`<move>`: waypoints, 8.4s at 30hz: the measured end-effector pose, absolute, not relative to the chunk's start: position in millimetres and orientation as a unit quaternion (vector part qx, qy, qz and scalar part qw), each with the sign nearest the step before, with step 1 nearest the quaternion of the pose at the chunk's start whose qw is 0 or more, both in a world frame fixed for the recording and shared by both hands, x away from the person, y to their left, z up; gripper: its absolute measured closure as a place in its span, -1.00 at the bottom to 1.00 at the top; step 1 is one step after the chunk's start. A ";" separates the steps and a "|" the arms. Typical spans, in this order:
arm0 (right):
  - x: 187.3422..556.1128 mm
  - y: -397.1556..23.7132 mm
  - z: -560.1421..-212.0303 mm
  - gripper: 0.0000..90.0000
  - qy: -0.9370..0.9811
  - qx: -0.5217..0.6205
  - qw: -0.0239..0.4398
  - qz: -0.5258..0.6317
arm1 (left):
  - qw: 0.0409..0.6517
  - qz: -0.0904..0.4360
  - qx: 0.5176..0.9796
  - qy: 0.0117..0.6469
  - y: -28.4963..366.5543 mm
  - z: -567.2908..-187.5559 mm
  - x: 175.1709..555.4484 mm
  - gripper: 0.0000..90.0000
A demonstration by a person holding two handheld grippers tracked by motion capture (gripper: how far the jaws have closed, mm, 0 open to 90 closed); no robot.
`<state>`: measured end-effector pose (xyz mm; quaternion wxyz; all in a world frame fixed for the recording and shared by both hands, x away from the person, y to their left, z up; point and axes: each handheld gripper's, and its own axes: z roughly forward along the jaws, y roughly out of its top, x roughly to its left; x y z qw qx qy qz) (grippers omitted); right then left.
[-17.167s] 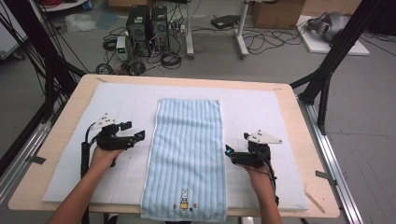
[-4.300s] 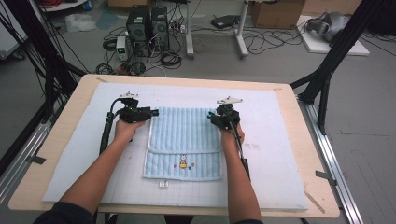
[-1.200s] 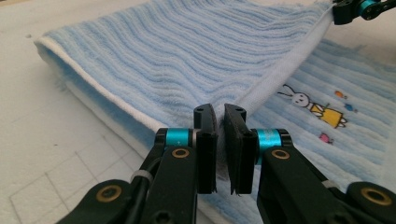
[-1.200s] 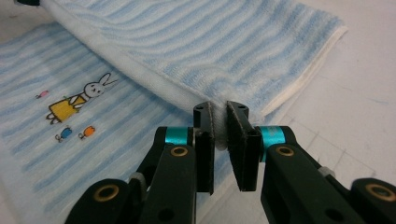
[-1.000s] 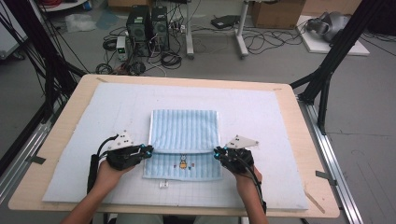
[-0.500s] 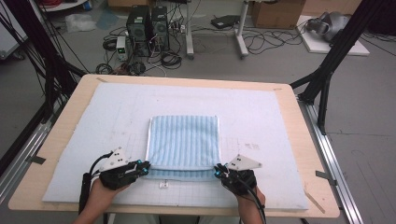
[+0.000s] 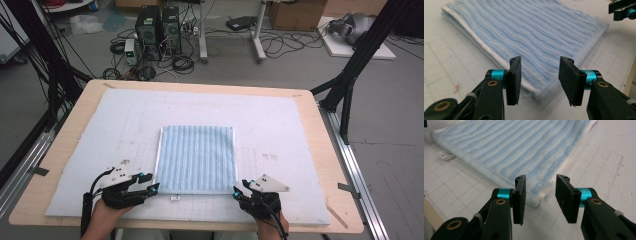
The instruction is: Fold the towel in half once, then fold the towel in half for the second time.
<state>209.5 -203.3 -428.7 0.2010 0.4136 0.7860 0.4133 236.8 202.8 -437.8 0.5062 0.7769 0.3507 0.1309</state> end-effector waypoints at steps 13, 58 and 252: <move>234.6 -190.1 -442.6 0.61 0.832 0.382 0.164 0.368 | 0.512 0.138 0.765 0.366 208.3 -436.3 261.3 0.18; 400.7 -193.1 -443.6 0.53 0.803 0.422 0.178 0.381 | 0.438 0.145 0.773 0.435 178.0 -448.1 424.0 0.52; 271.5 -200.2 -448.3 0.41 0.828 0.350 0.168 0.405 | 0.464 0.089 0.807 0.354 188.3 -451.1 288.4 0.45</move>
